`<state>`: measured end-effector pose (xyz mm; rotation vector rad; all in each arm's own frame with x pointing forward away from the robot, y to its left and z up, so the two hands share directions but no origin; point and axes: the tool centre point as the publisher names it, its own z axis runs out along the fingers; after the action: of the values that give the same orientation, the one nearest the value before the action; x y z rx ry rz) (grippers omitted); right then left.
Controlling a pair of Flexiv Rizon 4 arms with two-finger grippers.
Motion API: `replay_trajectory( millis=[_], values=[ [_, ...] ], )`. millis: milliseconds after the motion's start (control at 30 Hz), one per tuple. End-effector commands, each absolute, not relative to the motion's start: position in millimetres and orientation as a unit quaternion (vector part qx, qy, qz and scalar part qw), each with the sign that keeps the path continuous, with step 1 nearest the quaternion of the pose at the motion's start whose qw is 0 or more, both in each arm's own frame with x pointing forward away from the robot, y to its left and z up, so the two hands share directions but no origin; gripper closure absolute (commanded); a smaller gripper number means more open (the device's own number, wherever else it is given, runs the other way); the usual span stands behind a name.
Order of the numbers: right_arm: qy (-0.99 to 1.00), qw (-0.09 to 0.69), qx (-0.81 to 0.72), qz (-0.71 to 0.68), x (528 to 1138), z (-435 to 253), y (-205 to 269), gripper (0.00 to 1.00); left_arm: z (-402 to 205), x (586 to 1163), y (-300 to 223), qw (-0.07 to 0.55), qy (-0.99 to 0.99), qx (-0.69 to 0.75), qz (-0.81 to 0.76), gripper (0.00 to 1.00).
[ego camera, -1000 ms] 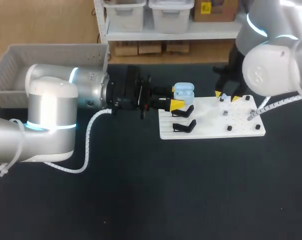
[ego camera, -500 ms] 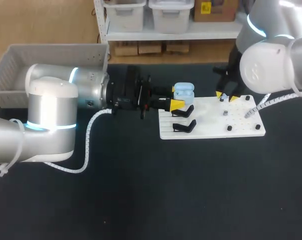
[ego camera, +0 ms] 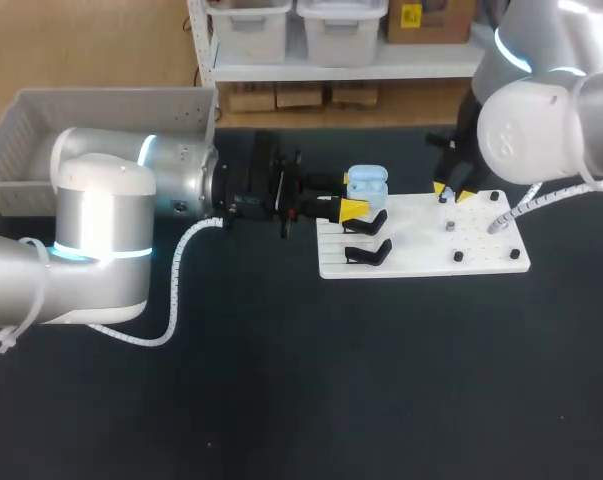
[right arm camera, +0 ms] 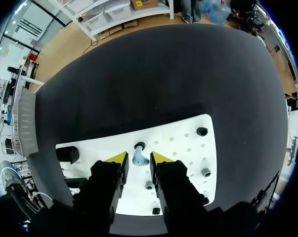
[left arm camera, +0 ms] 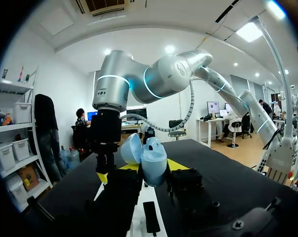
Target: Pick up each earbud case from the left stands, insert the matching earbuds, close the lid, and place the case in the box.
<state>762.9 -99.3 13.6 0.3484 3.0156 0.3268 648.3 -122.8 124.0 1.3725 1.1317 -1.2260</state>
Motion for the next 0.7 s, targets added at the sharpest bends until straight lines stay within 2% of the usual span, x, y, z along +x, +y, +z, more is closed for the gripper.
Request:
replay_trajectory(
  millis=[33,267,467,500,700],
  values=[
    [0.987,0.042,0.114,0.106,764.2,13.5,-98.8,0.74,123.1,647.0,-122.7,0.474,0.462,0.559,-0.499,1.00],
    [0.987,0.038,0.115,0.104,764.6,12.0,-99.5,0.81,123.1,647.0,-122.7,0.474,0.462,0.559,-0.499,1.00],
    [0.988,0.036,0.114,0.102,765.6,10.6,-99.6,0.95,123.1,647.0,-122.7,0.474,0.462,0.559,-0.499,1.00],
    [0.988,0.036,0.114,0.101,765.6,10.5,-99.6,1.00,123.1,647.0,-122.7,0.474,0.462,0.559,-0.499,1.00],
    [0.988,0.037,0.114,0.101,764.5,14.4,-100.0,1.00,123.1,647.0,-122.7,0.474,0.462,0.559,-0.499,1.00]
  ],
)
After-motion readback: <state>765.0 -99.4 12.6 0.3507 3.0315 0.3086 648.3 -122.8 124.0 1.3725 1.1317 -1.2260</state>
